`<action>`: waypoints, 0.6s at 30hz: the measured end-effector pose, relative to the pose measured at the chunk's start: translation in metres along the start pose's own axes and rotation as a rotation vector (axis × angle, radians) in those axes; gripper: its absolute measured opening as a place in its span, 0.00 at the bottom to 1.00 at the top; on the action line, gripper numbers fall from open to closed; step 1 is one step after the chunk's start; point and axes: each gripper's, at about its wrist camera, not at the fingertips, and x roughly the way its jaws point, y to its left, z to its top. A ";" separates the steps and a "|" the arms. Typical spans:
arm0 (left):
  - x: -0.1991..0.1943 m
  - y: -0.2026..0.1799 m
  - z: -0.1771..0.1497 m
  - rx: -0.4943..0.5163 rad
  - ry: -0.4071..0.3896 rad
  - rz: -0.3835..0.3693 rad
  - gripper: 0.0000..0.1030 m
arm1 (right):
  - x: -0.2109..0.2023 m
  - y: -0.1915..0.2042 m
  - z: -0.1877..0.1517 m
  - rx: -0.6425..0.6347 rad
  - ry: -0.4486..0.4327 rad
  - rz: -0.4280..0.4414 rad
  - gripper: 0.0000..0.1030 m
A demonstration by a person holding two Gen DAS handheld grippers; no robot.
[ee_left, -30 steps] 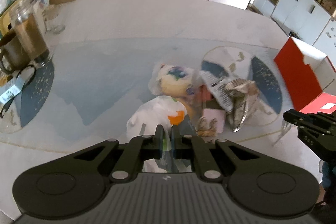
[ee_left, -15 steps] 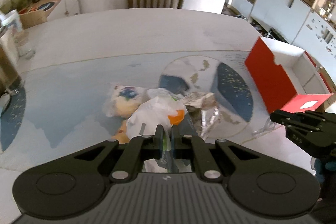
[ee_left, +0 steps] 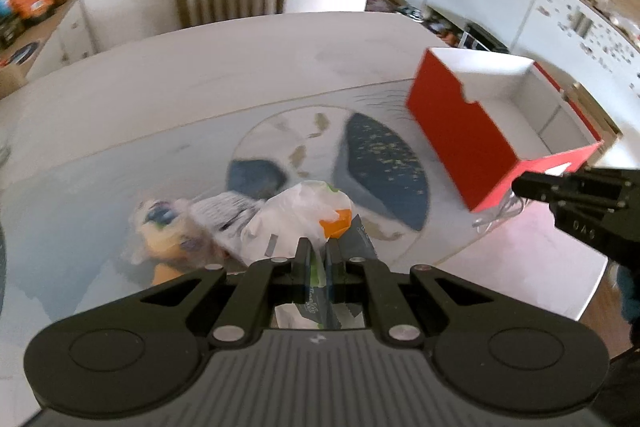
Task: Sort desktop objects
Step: 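Carry the bag and cable with both grippers over the red box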
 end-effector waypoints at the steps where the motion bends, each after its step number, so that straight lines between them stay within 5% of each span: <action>1: 0.000 -0.004 0.002 0.013 0.000 -0.008 0.06 | -0.003 -0.003 0.002 0.002 -0.001 -0.002 0.07; 18: 0.006 -0.107 0.069 0.208 -0.095 -0.131 0.06 | -0.052 -0.093 0.042 0.083 -0.045 -0.006 0.07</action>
